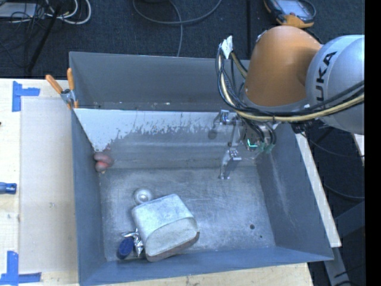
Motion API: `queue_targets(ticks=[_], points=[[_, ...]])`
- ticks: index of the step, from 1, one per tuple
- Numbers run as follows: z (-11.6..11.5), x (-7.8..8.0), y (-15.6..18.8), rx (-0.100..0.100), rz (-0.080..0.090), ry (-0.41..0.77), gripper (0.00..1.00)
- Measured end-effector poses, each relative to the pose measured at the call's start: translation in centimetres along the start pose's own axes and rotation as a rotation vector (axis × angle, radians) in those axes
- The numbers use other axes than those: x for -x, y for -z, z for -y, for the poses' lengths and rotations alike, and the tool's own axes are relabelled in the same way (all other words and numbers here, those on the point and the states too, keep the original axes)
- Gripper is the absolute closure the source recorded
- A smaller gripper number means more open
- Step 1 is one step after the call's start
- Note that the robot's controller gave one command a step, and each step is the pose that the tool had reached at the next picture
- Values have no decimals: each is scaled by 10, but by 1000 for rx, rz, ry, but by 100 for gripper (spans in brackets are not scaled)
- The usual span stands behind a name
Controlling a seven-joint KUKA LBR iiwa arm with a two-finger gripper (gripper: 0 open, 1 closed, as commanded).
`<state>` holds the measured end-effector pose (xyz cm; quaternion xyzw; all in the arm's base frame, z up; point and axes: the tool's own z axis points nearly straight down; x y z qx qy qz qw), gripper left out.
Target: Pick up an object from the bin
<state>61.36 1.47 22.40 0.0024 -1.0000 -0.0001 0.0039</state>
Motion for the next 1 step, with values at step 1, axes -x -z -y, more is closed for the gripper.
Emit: queue_targets(ticks=[1], points=[[-53,-96,-50,1,-4,57,0]])
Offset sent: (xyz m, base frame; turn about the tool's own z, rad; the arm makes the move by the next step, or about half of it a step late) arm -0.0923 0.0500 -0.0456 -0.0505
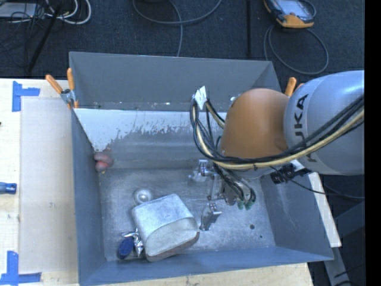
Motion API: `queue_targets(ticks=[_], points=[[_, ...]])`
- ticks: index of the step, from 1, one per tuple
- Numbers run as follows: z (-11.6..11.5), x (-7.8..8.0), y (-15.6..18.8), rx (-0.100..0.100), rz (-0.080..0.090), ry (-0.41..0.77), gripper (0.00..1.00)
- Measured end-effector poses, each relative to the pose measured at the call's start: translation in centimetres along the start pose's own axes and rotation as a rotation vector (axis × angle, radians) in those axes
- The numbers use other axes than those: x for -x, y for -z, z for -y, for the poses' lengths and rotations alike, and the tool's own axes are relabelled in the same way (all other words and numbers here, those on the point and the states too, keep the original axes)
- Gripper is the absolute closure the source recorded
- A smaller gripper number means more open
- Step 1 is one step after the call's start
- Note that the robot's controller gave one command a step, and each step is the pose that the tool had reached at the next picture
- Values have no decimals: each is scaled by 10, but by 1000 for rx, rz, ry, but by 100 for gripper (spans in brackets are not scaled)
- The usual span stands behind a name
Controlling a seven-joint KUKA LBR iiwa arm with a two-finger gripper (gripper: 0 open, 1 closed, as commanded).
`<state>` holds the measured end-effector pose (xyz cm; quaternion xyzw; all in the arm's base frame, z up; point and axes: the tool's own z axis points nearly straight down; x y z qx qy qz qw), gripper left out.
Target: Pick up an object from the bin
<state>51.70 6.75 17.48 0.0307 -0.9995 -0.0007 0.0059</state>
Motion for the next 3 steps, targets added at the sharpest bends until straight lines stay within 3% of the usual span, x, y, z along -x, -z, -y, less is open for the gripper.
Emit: queue_targets(ticks=[1,2,3], points=[[-5,6,17,-2,12,74,0],[-86,-43,-37,0,2,163,0],[-102,-26,-73,0,39,272,0]])
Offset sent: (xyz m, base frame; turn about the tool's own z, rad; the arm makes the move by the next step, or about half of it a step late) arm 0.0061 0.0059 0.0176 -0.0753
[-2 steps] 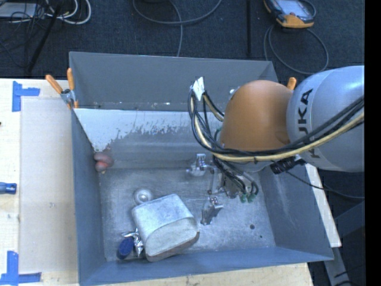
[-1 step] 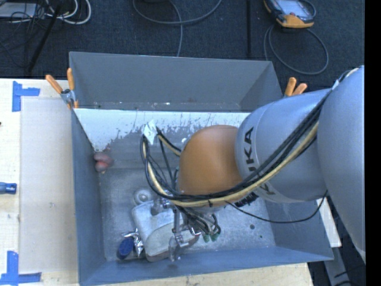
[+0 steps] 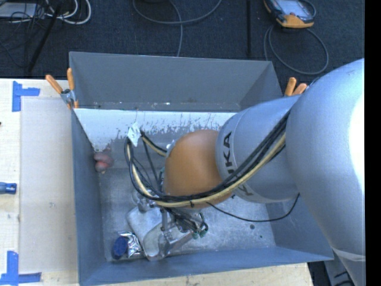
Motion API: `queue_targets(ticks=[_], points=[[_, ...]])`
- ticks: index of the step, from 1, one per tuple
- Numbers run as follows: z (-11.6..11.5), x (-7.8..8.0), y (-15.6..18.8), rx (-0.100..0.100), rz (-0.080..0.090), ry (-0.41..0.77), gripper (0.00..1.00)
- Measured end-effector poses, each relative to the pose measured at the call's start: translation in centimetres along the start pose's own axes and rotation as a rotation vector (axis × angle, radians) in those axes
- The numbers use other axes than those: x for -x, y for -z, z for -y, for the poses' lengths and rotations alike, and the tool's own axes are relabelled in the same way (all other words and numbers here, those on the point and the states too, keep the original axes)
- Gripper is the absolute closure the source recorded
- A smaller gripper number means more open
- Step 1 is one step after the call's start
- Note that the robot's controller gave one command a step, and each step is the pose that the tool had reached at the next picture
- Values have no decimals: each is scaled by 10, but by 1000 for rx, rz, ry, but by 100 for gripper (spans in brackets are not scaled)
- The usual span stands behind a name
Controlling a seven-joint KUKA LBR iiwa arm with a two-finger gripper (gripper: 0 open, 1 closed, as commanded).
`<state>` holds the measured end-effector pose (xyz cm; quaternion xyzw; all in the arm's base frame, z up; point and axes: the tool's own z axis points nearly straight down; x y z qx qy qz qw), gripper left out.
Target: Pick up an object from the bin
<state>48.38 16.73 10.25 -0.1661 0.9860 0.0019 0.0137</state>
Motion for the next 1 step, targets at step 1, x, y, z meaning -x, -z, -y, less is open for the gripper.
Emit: queue_targets(ticks=[1], points=[[20,14,-14,0,1,123,0]])
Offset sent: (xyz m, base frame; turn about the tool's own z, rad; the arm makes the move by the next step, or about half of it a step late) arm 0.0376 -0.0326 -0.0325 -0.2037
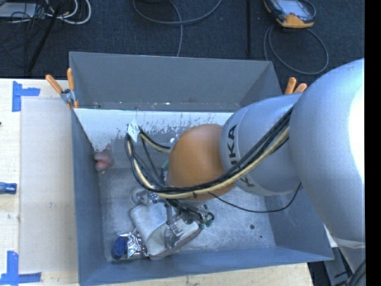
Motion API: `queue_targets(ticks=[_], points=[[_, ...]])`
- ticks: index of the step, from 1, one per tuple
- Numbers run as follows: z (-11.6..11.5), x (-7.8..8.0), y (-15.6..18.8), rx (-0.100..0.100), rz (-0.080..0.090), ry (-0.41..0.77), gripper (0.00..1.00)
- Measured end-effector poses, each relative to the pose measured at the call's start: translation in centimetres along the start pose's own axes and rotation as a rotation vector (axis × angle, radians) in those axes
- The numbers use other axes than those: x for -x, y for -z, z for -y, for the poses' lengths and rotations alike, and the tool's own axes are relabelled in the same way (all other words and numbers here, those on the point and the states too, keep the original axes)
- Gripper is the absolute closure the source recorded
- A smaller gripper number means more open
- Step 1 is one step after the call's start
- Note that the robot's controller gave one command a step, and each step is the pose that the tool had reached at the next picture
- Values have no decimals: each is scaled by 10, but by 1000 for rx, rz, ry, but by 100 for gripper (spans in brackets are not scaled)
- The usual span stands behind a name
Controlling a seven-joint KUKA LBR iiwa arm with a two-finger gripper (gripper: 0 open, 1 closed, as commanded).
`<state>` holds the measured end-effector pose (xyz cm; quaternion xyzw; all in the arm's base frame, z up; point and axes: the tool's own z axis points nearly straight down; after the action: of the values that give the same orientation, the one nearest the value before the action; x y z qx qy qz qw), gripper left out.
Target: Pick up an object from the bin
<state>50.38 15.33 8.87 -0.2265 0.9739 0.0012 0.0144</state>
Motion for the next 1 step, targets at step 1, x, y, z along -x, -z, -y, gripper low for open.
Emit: queue_targets(ticks=[1], points=[[1,5,2,-1,19,-3,100]])
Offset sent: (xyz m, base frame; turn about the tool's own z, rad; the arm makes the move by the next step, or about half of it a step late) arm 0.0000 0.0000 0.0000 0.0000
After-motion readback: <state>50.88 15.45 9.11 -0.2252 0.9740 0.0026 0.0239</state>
